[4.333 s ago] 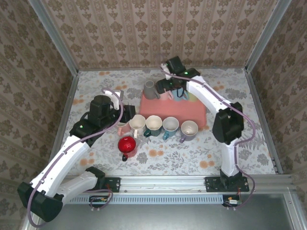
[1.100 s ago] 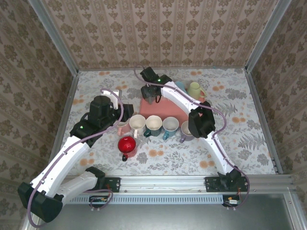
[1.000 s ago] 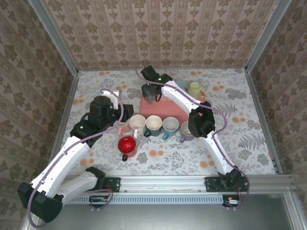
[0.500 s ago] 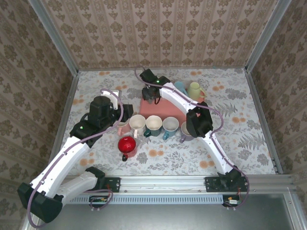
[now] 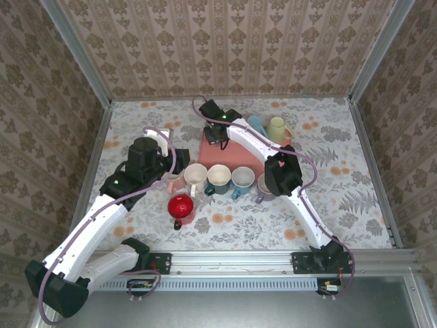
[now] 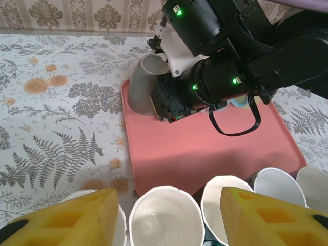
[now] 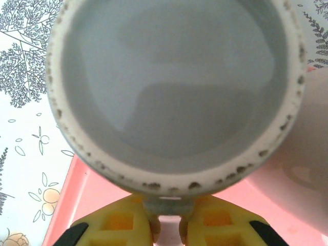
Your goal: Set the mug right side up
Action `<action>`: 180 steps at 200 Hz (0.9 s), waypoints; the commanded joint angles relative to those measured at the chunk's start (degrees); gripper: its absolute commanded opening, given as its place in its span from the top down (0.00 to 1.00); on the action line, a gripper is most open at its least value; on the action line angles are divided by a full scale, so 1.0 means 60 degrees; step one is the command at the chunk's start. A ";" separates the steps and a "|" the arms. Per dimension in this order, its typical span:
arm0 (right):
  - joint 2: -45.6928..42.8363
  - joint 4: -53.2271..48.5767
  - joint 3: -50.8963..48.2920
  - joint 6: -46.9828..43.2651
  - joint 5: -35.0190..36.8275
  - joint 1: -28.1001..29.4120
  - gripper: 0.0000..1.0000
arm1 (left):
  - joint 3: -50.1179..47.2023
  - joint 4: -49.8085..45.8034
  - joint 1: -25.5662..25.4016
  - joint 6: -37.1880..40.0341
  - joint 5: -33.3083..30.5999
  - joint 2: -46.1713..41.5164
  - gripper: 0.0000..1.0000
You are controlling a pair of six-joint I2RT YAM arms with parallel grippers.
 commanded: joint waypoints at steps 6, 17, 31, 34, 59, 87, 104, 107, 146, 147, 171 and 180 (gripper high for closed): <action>-0.0006 -0.0407 0.0258 -0.0249 0.0139 -0.0081 0.95 | -0.0075 0.0266 -0.0048 0.0254 -0.0192 -0.0185 0.44; -0.0093 -0.0420 0.0250 -0.0336 0.0052 -0.0080 0.99 | -0.0073 0.0245 -0.0048 0.0275 -0.0207 -0.0186 0.44; -0.0299 -0.0412 0.0212 -0.0438 -0.0083 -0.0066 1.00 | -0.0079 0.0247 -0.0048 0.0283 -0.0234 -0.0186 0.44; -0.0356 -0.0408 0.0191 -0.0457 -0.0097 -0.0062 1.00 | -0.0080 0.0247 -0.0048 0.0288 -0.0244 -0.0193 0.44; -0.0964 -0.0233 -0.0347 -0.0674 -0.0195 -0.0088 1.00 | -0.0068 0.0236 -0.0048 0.0307 -0.0273 -0.0220 0.44; -0.1993 0.0710 -0.1785 -0.1032 -0.0626 -0.0106 1.00 | -0.0071 0.0241 -0.0048 0.0333 -0.0282 -0.0207 0.44; -0.2794 0.1679 -0.2874 -0.0924 -0.0971 -0.0160 1.00 | -0.0070 0.0256 -0.0034 0.0330 -0.0273 -0.0201 0.44; -0.2927 0.1840 -0.3033 -0.0861 -0.1056 -0.0182 1.00 | -0.0077 0.0255 -0.0033 0.0332 -0.0272 -0.0200 0.44; -0.4202 0.3616 -0.4606 -0.0215 -0.1829 -0.0472 1.00 | -0.0091 0.0251 -0.0019 0.0345 -0.0265 -0.0184 0.44; -0.4250 0.3672 -0.4667 -0.0198 -0.1846 -0.0475 1.00 | -0.0093 0.0254 -0.0019 0.0349 -0.0265 -0.0177 0.44; -0.4870 0.4427 -0.5334 -0.0086 -0.2023 -0.0548 1.00 | -0.0124 0.0295 -0.0004 0.0386 -0.0228 -0.0146 0.43; -0.5161 0.4713 -0.5601 0.0034 -0.2162 -0.0591 1.00 | -0.0117 0.0301 -0.0004 0.0411 -0.0164 -0.0127 0.43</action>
